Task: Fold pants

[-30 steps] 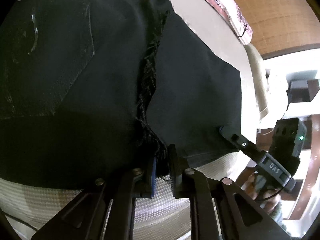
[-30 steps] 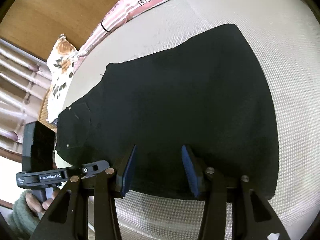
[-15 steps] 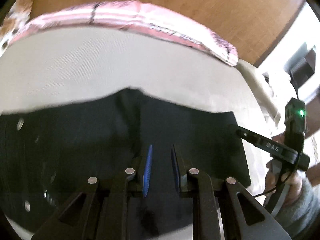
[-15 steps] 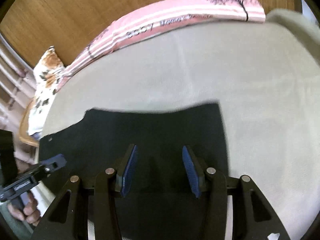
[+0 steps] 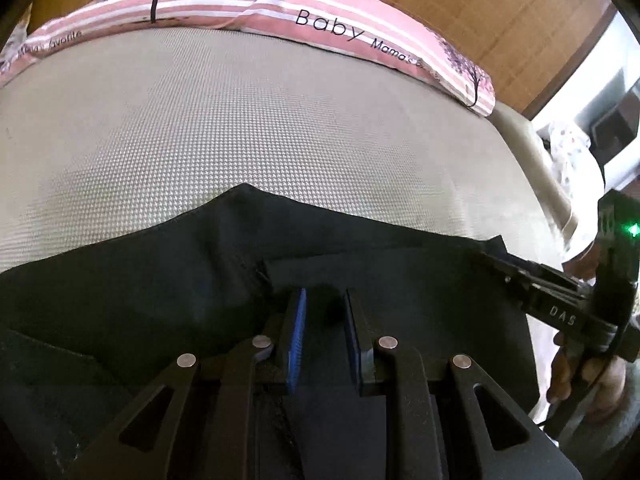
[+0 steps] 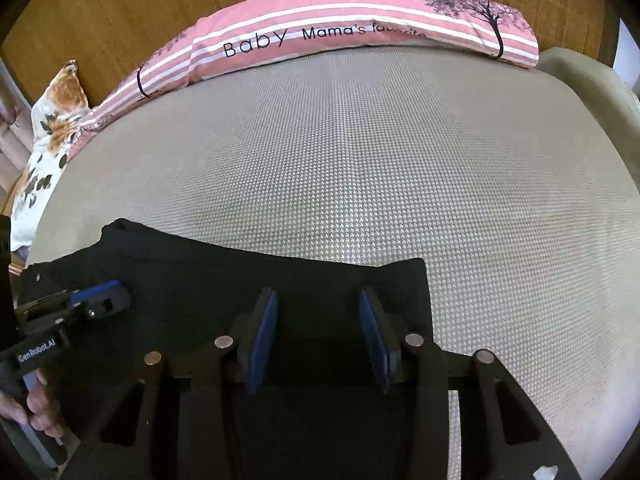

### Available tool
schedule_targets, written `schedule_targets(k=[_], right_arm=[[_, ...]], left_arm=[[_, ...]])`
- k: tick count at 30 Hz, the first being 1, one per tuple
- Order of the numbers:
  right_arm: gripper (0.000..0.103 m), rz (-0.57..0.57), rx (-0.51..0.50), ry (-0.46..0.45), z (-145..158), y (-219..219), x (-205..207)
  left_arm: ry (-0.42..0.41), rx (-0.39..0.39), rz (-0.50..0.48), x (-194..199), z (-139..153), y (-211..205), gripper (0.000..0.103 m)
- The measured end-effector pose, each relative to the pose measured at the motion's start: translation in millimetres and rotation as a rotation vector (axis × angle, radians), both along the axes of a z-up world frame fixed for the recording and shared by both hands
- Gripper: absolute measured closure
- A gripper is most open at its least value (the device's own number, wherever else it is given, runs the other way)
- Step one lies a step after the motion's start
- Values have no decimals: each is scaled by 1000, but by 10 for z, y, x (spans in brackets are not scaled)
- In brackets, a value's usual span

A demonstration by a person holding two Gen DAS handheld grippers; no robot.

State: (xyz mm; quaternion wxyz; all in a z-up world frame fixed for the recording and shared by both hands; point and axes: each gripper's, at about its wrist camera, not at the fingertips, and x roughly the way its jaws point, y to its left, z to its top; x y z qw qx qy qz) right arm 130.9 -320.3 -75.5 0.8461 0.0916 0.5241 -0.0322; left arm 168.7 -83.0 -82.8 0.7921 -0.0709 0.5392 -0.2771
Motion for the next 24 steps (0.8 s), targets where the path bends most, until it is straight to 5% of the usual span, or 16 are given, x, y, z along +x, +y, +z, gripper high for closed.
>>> schedule_targets(k=[4,13,24], right_arm=[[63,3,16,3,54,13,-67],[64,53,44,30,196,153,-731],[62,120,-28,79,64,488,-1345]], left_arm=[[-52,69,-27,-146,90,-52,82],[-92,62,-170,-941,268,167,80],[-64,94,-105,-1158,75,315,77]])
